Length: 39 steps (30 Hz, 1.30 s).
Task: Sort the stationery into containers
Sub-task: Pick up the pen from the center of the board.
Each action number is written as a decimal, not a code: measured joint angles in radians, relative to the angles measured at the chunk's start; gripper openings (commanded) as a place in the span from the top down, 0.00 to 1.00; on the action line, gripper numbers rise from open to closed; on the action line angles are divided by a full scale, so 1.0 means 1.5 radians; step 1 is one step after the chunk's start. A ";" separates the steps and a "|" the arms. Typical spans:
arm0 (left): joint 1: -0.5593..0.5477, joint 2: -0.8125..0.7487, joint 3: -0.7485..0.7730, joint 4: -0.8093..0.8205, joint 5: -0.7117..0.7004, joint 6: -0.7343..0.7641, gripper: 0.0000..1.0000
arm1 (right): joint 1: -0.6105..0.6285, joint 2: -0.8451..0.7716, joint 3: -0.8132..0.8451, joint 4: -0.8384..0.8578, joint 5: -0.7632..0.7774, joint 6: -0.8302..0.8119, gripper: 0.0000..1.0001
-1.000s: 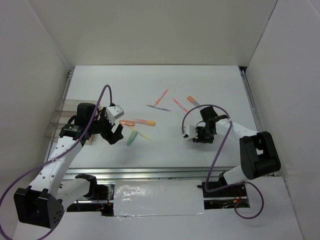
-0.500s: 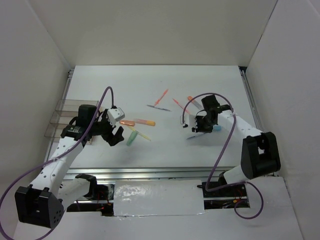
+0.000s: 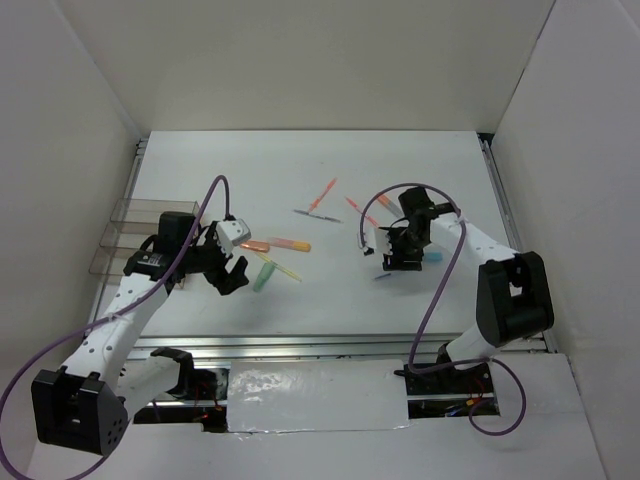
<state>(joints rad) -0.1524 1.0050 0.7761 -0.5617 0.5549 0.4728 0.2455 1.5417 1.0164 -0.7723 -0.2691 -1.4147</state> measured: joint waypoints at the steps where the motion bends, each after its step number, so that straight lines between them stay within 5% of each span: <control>1: 0.000 0.000 0.000 0.000 0.000 0.000 0.08 | 0.002 0.000 -0.005 0.001 0.001 -0.002 0.33; 21: 0.000 0.009 -0.010 0.011 0.000 0.000 0.09 | 0.024 0.088 -0.023 0.014 0.014 -0.020 0.52; 29: 0.000 0.010 -0.012 0.012 0.000 0.000 0.09 | 0.043 0.141 0.037 -0.016 0.027 -0.022 0.72; 33: 0.000 0.010 -0.012 0.017 0.000 -0.001 0.11 | 0.054 0.142 0.038 -0.018 0.042 -0.013 0.93; 39: 0.006 0.003 -0.011 0.022 0.016 -0.027 0.11 | 0.062 0.134 0.049 -0.027 0.039 0.044 1.00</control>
<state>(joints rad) -0.1440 1.0100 0.7589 -0.5285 0.5785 0.4316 0.3386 1.7424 1.0897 -0.8124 -0.2104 -1.3483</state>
